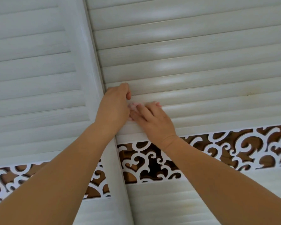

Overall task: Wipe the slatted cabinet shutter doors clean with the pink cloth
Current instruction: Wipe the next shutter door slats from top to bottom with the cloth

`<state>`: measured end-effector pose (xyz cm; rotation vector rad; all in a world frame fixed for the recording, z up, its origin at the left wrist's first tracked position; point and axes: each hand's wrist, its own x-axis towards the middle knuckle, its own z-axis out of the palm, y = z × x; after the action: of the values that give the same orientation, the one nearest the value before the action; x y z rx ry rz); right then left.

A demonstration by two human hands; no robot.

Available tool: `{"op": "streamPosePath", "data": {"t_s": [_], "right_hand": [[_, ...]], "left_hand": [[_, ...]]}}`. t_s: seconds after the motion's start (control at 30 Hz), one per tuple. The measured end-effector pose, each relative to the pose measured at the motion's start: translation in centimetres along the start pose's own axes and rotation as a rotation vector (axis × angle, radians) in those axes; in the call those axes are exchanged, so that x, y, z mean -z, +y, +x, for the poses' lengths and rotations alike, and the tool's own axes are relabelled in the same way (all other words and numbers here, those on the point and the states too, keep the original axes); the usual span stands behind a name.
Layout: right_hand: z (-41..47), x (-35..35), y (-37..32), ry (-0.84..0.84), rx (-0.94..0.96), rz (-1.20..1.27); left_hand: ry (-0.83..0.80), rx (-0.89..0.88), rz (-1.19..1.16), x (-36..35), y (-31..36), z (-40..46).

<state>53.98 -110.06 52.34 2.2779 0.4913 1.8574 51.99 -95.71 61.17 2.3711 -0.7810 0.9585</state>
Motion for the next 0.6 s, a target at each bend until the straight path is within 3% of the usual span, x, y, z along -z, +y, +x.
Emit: {"op": "streamPosePath", "data": {"t_s": [0.13,0.27,0.4,0.47,0.6], "right_hand": [[-3.3,3.3,5.5,-0.027,-0.073,-0.055],[-6.1,6.2,8.7,-0.113,-0.345,-0.065],[-6.5,5.8,6.6,-0.055,-0.632,-0.011],[-5.9,4.4,4.5,-0.071,-0.609,-0.007],[-4.9,1.2,-0.6,-0.131,-0.282,0.063]], "left_hand": [[0.039,-0.034,0.044,-0.5,-0.1,-0.3],[0.057,-0.022,0.070,-0.7,0.1,-0.4],[0.085,-0.076,0.094,-0.5,0.1,-0.5],[0.093,-0.110,0.100,-0.6,0.2,-0.6],[0.116,-0.154,0.115,-1.0,-0.1,-0.5]]}}
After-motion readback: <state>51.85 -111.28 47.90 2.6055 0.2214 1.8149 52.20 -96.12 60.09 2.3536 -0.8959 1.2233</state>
